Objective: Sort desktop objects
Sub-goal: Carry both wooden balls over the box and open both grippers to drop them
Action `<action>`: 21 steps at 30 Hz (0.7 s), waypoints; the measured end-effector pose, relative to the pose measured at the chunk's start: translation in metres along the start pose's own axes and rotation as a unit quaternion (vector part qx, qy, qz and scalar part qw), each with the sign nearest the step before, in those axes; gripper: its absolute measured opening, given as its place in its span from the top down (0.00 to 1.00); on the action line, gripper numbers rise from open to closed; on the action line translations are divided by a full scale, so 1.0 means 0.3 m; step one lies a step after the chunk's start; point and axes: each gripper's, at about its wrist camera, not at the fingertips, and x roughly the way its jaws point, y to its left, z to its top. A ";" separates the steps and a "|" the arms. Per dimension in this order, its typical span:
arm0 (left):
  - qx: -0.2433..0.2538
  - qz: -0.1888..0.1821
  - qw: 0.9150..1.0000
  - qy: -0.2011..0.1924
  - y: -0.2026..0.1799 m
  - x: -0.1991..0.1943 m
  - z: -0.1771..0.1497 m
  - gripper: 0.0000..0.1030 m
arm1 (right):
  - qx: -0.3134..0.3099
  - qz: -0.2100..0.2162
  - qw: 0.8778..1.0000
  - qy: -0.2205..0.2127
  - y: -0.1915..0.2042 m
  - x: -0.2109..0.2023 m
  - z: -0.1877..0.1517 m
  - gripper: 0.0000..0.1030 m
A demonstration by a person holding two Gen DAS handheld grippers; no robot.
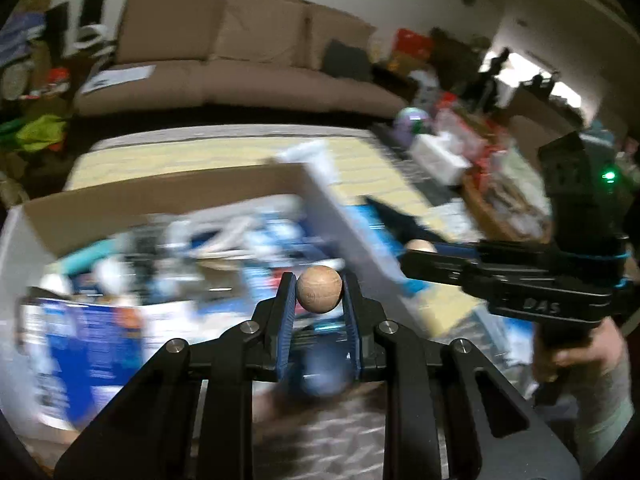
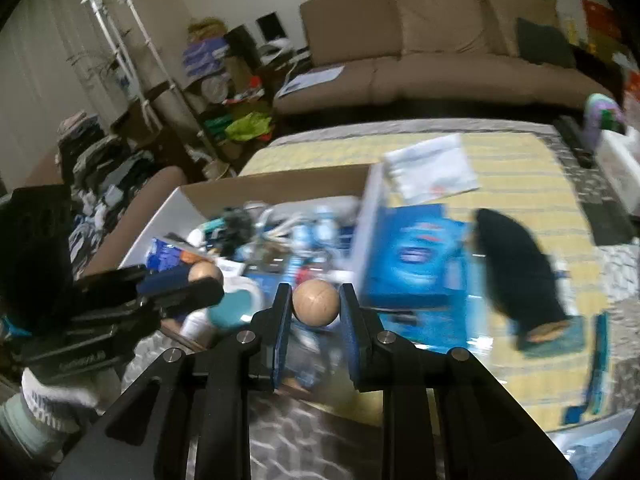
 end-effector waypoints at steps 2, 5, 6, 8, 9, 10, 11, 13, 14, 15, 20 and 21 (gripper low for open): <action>-0.008 0.021 1.000 0.005 0.101 0.000 0.000 0.79 | 0.002 0.002 1.000 0.011 0.045 0.074 0.013 0.77; -0.004 0.039 0.999 0.011 0.168 0.023 -0.011 0.79 | 0.007 0.004 0.999 0.035 0.113 0.201 0.041 0.77; -0.006 0.039 0.999 0.015 0.189 0.037 -0.013 0.79 | 0.013 0.001 0.999 0.048 0.127 0.249 0.053 0.77; -0.011 0.035 0.999 0.021 0.204 0.071 -0.014 0.79 | 0.021 -0.006 0.998 0.061 0.139 0.307 0.071 0.77; -0.015 0.032 0.999 0.024 0.215 0.089 -0.017 0.79 | 0.027 -0.011 0.997 0.069 0.141 0.341 0.082 0.77; -0.019 0.030 0.999 0.026 0.222 0.094 -0.020 0.79 | 0.031 -0.013 0.997 0.073 0.140 0.361 0.088 0.77; -0.023 0.027 0.999 0.029 0.230 0.112 -0.023 0.79 | 0.038 -0.013 0.996 0.080 0.138 0.392 0.097 0.77; -0.029 0.021 0.999 0.030 0.242 0.121 -0.026 0.77 | 0.050 -0.013 0.995 0.085 0.122 0.412 0.101 0.74; -0.031 0.019 0.999 0.027 0.242 0.118 -0.025 0.77 | 0.059 -0.014 0.994 0.087 0.112 0.420 0.103 0.74; -0.037 0.014 0.999 0.025 0.247 0.112 -0.022 0.76 | 0.067 -0.013 0.994 0.088 0.100 0.426 0.106 0.71; -0.069 -0.001 0.998 -0.002 0.279 0.038 -0.001 0.68 | 0.074 -0.018 0.995 0.067 0.071 0.356 0.100 0.67; -0.074 -0.003 0.997 -0.010 0.284 0.017 0.005 0.67 | 0.074 -0.020 0.995 0.060 0.060 0.326 0.097 0.66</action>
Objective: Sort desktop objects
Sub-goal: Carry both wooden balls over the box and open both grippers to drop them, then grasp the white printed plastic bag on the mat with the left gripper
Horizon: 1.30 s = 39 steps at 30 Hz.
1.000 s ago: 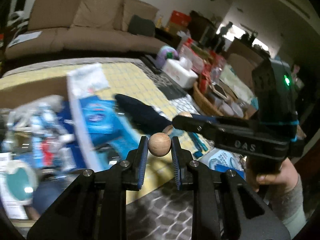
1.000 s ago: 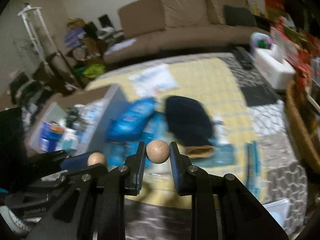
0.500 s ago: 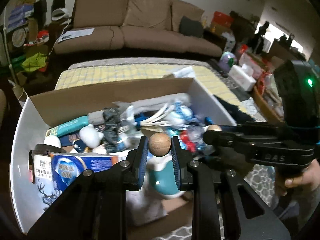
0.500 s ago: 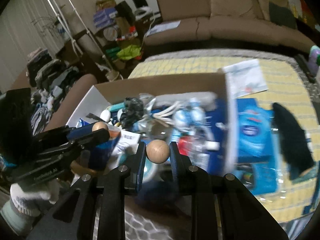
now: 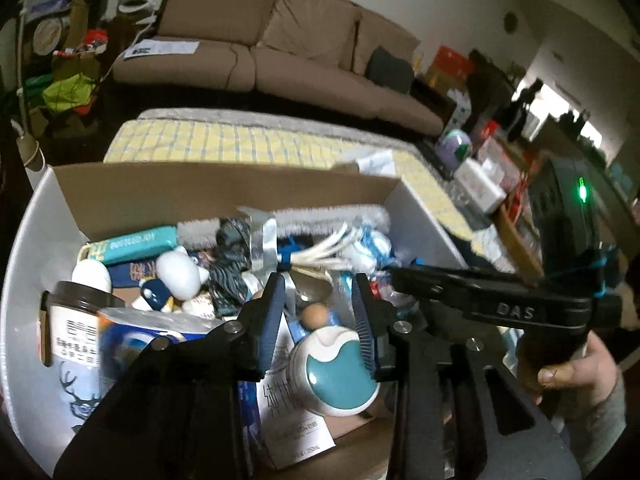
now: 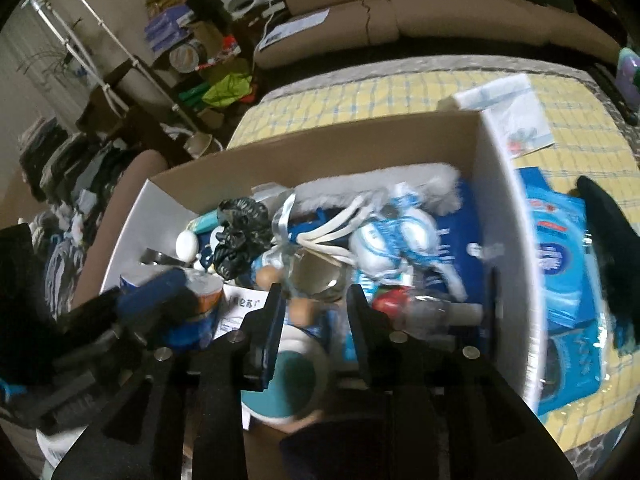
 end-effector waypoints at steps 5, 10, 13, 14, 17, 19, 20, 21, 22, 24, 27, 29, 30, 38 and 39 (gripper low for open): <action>-0.003 -0.003 1.000 -0.020 -0.026 -0.074 0.015 0.55 | 0.004 -0.019 0.999 -0.029 -0.073 -0.152 -0.023 0.56; 0.025 -0.008 0.999 -0.025 -0.133 -0.107 -0.010 0.19 | 0.013 -0.049 0.997 -0.060 -0.171 -0.309 -0.046 0.33; 0.047 -0.019 0.999 -0.015 -0.219 -0.094 -0.030 0.05 | 0.029 -0.064 0.994 -0.080 -0.249 -0.400 -0.066 0.24; 0.052 -0.024 0.998 -0.013 -0.241 -0.090 -0.040 0.03 | 0.036 -0.071 0.993 -0.085 -0.277 -0.426 -0.075 0.22; 0.069 -0.034 0.997 -0.002 -0.325 -0.061 -0.064 0.02 | 0.053 -0.086 0.990 -0.093 -0.349 -0.477 -0.104 0.20; 0.080 -0.039 0.996 0.008 -0.376 -0.036 -0.078 0.02 | 0.062 -0.092 0.989 -0.093 -0.391 -0.493 -0.126 0.20; 0.085 -0.042 0.995 0.012 -0.402 -0.027 -0.086 0.02 | 0.066 -0.093 0.989 -0.093 -0.408 -0.497 -0.139 0.20; 0.090 -0.045 0.995 0.016 -0.427 -0.015 -0.091 0.02 | 0.071 -0.094 0.989 -0.093 -0.428 -0.500 -0.152 0.20; 0.094 -0.047 0.994 0.019 -0.444 -0.007 -0.096 0.02 | 0.075 -0.095 0.988 -0.092 -0.449 -0.502 -0.164 0.20; 0.104 -0.050 0.993 0.026 -0.485 0.014 -0.098 0.02 | 0.081 -0.097 0.988 -0.093 -0.481 -0.506 -0.180 0.20; 0.124 -0.044 0.991 0.032 -0.529 0.041 -0.077 0.02 | 0.093 -0.097 0.987 -0.092 -0.531 -0.508 -0.198 0.20; 0.138 -0.037 0.989 0.034 -0.546 0.059 -0.036 0.02 | 0.094 -0.097 0.987 -0.092 -0.554 -0.508 -0.203 0.20; 0.143 -0.033 0.988 0.036 -0.551 0.070 -0.017 0.02 | 0.094 -0.098 0.986 -0.093 -0.568 -0.508 -0.201 0.20; 0.181 0.015 0.982 0.050 -0.521 0.259 0.258 0.02 | 0.086 -0.110 0.986 -0.090 -0.661 -0.484 -0.124 0.20; 0.184 0.022 0.981 0.057 -0.512 0.306 0.306 0.02 | 0.084 -0.110 0.986 -0.090 -0.669 -0.479 -0.115 0.20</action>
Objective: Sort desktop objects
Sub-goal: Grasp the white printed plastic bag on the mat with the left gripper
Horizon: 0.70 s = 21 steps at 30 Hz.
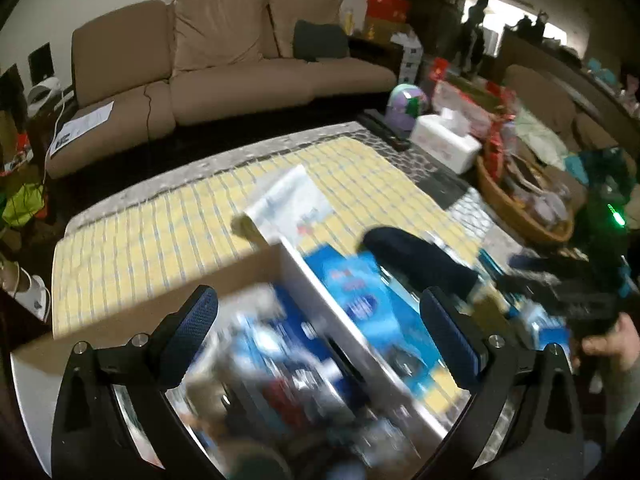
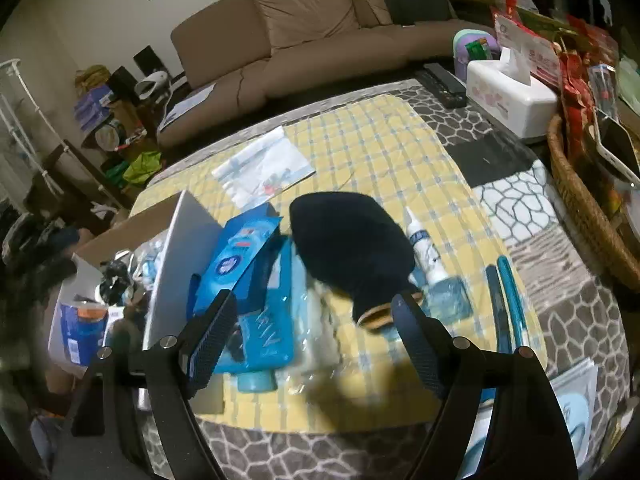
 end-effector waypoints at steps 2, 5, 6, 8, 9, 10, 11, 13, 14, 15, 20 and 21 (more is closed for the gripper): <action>0.015 0.014 1.000 0.016 0.035 0.084 0.069 0.02 | -0.005 0.000 1.000 0.000 -0.004 0.020 0.021 0.20; 0.055 0.027 0.997 0.047 0.050 0.233 0.153 0.02 | -0.020 -0.002 1.000 0.005 -0.005 0.065 0.062 0.20; 0.069 0.031 0.995 0.059 0.053 0.289 0.178 0.03 | -0.025 -0.001 1.000 0.007 -0.003 0.079 0.075 0.20; 0.087 0.043 0.992 0.081 0.064 0.388 0.212 0.06 | -0.032 0.001 0.999 0.013 0.001 0.117 0.109 0.20; 0.089 0.045 0.991 0.089 0.068 0.422 0.222 0.06 | -0.034 0.005 0.999 0.018 0.002 0.148 0.141 0.20; 0.090 0.042 0.990 0.099 0.074 0.456 0.231 0.06 | -0.035 0.006 0.999 0.019 0.002 0.167 0.160 0.20; 0.089 0.038 0.989 0.111 0.086 0.494 0.237 0.07 | -0.039 0.007 0.999 0.022 0.008 0.202 0.200 0.20; 0.095 0.035 0.987 0.128 0.108 0.562 0.242 0.10 | -0.043 0.010 0.999 0.026 0.015 0.257 0.255 0.20; 0.103 0.039 0.984 0.140 0.119 0.601 0.242 0.13 | -0.044 0.014 0.999 0.028 0.018 0.291 0.289 0.20; 0.107 0.039 0.982 0.149 0.127 0.629 0.246 0.15 | -0.041 0.019 0.998 0.031 0.021 0.334 0.327 0.20; 0.130 0.034 0.971 0.198 0.156 0.741 0.256 0.23 | -0.005 0.063 0.997 0.046 0.019 0.515 0.475 0.20; 0.125 0.025 0.970 0.206 0.165 0.757 0.256 0.28 | -0.001 0.069 0.996 0.052 0.020 0.559 0.501 0.20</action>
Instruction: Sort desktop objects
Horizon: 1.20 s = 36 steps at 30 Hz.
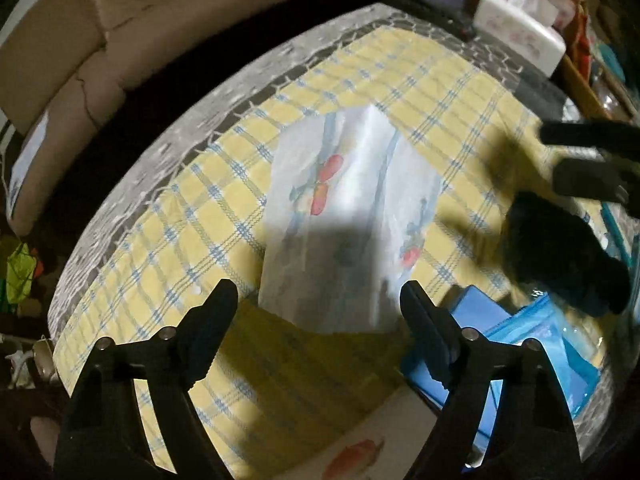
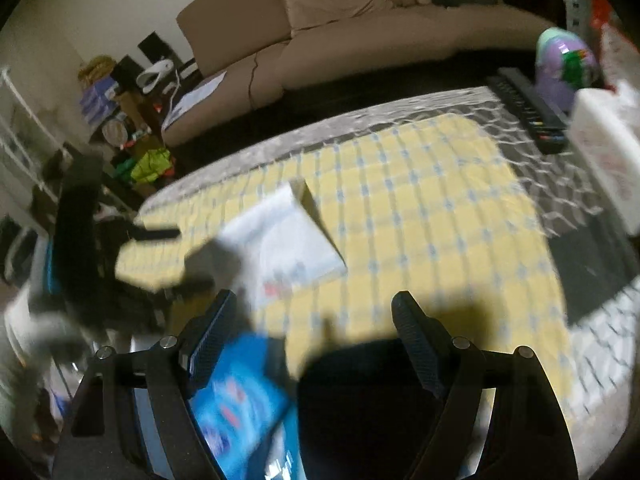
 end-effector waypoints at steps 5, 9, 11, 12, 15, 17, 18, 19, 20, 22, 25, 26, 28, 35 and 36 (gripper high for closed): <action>0.000 -0.042 0.998 0.040 0.016 0.050 0.026 0.86 | 0.007 0.012 1.000 0.016 0.005 0.157 0.058 0.20; 0.010 -0.042 0.998 0.043 0.004 0.055 0.027 0.92 | 0.010 0.007 0.999 0.037 0.003 0.252 0.052 0.20; 0.001 -0.043 0.998 0.035 0.013 0.044 0.027 0.93 | 0.013 0.014 0.999 0.043 -0.003 0.278 0.047 0.22; -0.002 -0.048 0.998 0.032 0.017 0.037 0.024 0.93 | 0.019 0.026 0.998 0.046 -0.008 0.288 0.045 0.38; -0.009 -0.051 0.999 0.016 0.026 0.006 0.021 0.94 | 0.026 0.052 0.997 0.049 -0.010 0.286 0.043 0.92; -0.016 -0.058 0.998 -0.007 0.028 -0.045 0.022 0.95 | 0.021 0.069 0.997 0.030 0.003 0.242 0.042 0.93; -0.019 -0.064 0.998 -0.019 0.030 -0.071 0.024 0.95 | 0.023 0.087 0.996 0.018 0.011 0.203 0.043 0.94; -0.024 -0.070 0.997 -0.032 0.031 -0.107 0.026 0.95 | 0.024 0.096 0.995 0.011 0.020 0.170 0.042 0.94; -0.026 -0.080 0.995 -0.047 0.027 -0.150 0.026 0.95 | 0.022 0.103 0.994 0.004 0.033 0.133 0.046 0.94; -0.030 -0.094 0.992 -0.073 0.019 -0.242 0.029 0.95 | 0.014 0.109 0.994 -0.010 0.066 0.050 0.056 0.94; -0.032 -0.110 0.988 -0.102 0.002 -0.376 0.021 0.95 | 0.003 0.124 0.992 -0.027 0.131 -0.085 0.067 0.94; -0.029 -0.116 0.987 -0.108 -0.005 -0.420 0.011 0.95 | -0.003 0.128 0.991 -0.035 0.160 -0.141 0.064 0.94; -0.028 -0.115 0.986 -0.120 -0.029 -0.494 -0.013 0.95 | -0.014 0.137 0.990 -0.040 0.216 -0.223 0.055 0.94; -0.039 -0.124 0.980 -0.153 -0.088 -0.761 -0.199 0.95 | -0.056 0.140 0.987 -0.049 0.450 -0.477 -0.006 0.94; -0.042 -0.121 0.979 -0.157 -0.092 -0.792 -0.224 0.95 | -0.061 0.134 0.988 -0.050 0.480 -0.516 -0.026 0.93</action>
